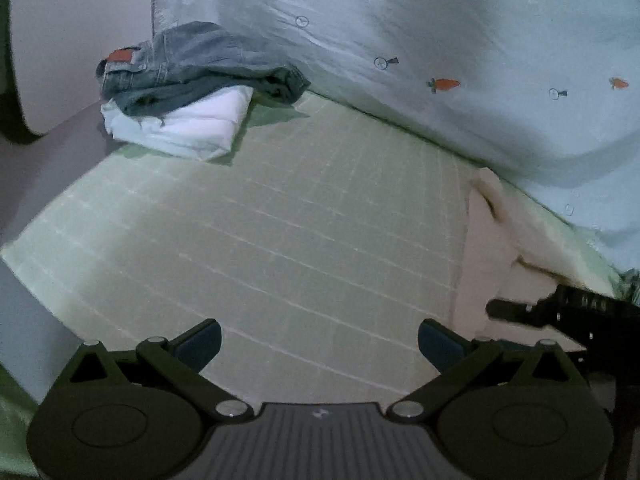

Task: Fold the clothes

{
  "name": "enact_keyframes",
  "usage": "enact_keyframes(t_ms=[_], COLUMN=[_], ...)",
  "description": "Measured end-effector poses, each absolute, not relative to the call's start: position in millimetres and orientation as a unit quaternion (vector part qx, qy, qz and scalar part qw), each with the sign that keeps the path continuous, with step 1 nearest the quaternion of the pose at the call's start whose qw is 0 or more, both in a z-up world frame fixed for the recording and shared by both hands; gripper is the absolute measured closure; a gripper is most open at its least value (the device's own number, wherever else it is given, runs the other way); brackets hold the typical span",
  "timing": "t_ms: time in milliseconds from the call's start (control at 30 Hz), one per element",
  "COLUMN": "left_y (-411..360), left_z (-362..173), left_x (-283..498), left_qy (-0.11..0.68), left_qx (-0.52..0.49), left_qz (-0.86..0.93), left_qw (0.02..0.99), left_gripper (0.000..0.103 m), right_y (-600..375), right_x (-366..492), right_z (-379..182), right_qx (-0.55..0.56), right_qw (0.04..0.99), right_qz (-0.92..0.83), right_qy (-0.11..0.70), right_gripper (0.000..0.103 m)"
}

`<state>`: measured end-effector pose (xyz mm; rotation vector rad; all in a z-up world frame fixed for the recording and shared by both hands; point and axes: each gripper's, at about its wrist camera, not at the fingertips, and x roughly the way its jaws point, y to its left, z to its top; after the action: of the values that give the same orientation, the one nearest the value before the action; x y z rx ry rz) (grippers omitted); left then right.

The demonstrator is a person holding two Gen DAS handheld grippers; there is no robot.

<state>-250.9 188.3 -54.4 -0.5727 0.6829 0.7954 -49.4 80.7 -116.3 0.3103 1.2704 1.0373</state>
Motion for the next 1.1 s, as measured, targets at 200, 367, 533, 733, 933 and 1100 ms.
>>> enact_keyframes(t_ms=[200,367,533,733,933,1100], left_y=[208.7,210.9,192.2,155.4,110.4,94.1], left_z=[-61.0,-66.7,-68.2,-76.5,-91.3,-110.7], left_x=[-255.6,-243.0,-215.3,-175.8,-144.5,-127.7], left_qy=[0.342,0.355,0.364,0.387,0.427,0.472], left_qx=[-0.26,-0.262,-0.26,-0.251,-0.22,-0.178], left_qz=[0.344,0.316,0.286,0.251,0.222,0.239], left_qw=[0.835,0.84,0.847,0.851,0.849,0.829], left_gripper=[0.0,0.0,0.0,0.0,0.0,0.0], right_y=[96.5,84.1,70.2,43.6,19.4,23.3], right_x=[-81.7,-75.2,-62.3,-41.7,-27.4,-26.4], right_z=[-127.4,-127.4,-117.9,-111.3,-110.9,-119.6], right_qx=[0.11,0.143,0.143,0.118,0.067,-0.011], right_qw=[0.686,0.695,0.707,0.72,0.736,0.739], right_qz=[0.444,0.435,0.437,0.432,0.431,0.443], right_qy=[0.566,0.555,0.538,0.53,0.518,0.507], right_gripper=[0.06,0.098,0.1,0.1,0.1,0.1])
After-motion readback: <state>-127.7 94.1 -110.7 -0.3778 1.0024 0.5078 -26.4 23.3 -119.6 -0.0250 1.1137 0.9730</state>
